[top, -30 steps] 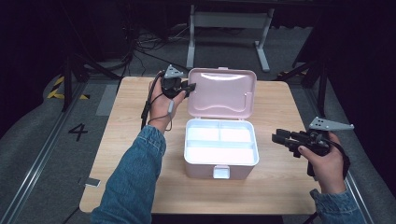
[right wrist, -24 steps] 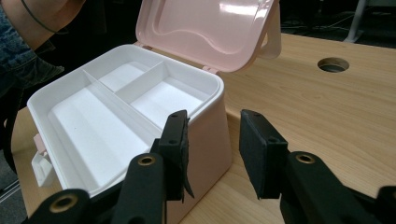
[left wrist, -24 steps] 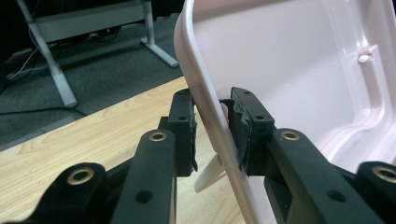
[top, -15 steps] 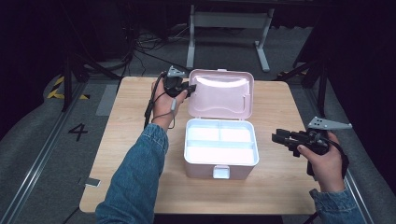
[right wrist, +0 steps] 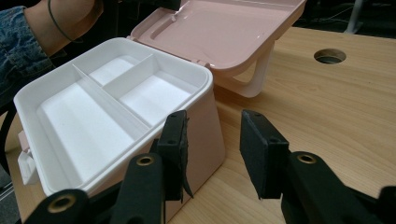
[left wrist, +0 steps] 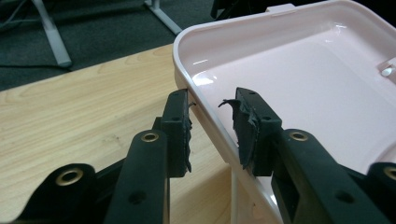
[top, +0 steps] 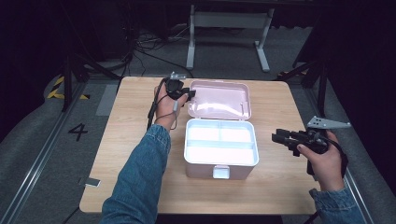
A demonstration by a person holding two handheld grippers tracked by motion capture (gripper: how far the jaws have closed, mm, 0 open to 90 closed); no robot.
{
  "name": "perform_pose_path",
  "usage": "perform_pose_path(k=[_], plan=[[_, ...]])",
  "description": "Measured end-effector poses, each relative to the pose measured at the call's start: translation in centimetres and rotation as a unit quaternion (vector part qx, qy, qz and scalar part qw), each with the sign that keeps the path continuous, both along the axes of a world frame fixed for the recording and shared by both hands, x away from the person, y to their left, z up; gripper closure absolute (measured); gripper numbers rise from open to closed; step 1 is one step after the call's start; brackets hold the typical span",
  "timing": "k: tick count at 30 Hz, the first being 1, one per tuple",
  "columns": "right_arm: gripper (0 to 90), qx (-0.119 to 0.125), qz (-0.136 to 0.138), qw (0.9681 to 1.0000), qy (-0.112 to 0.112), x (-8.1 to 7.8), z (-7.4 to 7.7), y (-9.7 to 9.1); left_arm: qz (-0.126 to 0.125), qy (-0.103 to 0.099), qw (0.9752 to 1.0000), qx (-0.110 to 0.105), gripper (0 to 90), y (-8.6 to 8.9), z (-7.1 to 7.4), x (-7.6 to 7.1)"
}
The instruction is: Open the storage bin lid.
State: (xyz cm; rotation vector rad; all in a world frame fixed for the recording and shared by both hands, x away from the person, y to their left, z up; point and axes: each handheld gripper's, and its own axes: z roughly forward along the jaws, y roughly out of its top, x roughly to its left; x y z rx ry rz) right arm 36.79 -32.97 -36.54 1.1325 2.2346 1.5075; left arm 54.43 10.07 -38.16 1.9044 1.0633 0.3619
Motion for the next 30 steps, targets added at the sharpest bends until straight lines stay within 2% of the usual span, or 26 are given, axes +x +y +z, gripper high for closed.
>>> perform_pose_path(k=[3, 4, 8, 10, 14, 19, 24, 27, 30], plan=[[62.6, -0.001, 0.001, 1.0000, 0.004, 0.0, -0.1, 0.1, 0.000, -0.001, 1.0000, 0.005, 66.3, 0.1, -0.2, 0.1], [62.6, -0.002, 0.001, 1.0000, 0.003, 0.1, -0.1, 0.2, 0.001, 0.005, 1.0000, 0.002, 66.0, 0.0, -0.3, 0.1], [62.3, -0.003, 0.002, 1.0000, 0.004, 0.1, -0.2, 0.2, 0.001, 0.011, 0.9999, 0.010, 65.5, -0.1, -0.7, 0.2], [62.0, -0.002, 0.001, 1.0000, 0.007, 0.1, -0.2, 0.3, -0.006, 0.009, 0.9994, 0.033, 71.0, -0.1, -0.7, 0.1], [61.9, -0.002, 0.004, 1.0000, 0.007, 0.2, -0.3, 0.4, -0.010, 0.008, 0.9995, 0.029, 71.4, -0.1, -0.9, 0.2], [61.6, -0.002, 0.003, 0.9999, 0.009, 0.1, -0.4, 0.4, -0.012, 0.018, 0.9994, 0.027, 69.9, 0.1, -1.4, 0.2], [61.2, -0.003, 0.002, 0.9999, 0.009, 0.2, -0.4, 0.4, -0.017, 0.010, 0.9994, 0.028, 65.6, 0.1, -1.9, 0.4], [61.0, -0.004, 0.003, 0.9999, 0.010, 0.2, -0.5, 0.4, -0.018, 0.008, 0.9996, 0.019, 63.2, 0.2, -2.2, 0.4], [60.9, -0.002, 0.003, 0.9999, 0.010, 0.1, -0.4, 0.4, -0.019, 0.005, 0.9996, 0.020, 61.0, 0.4, -1.9, 0.1]])
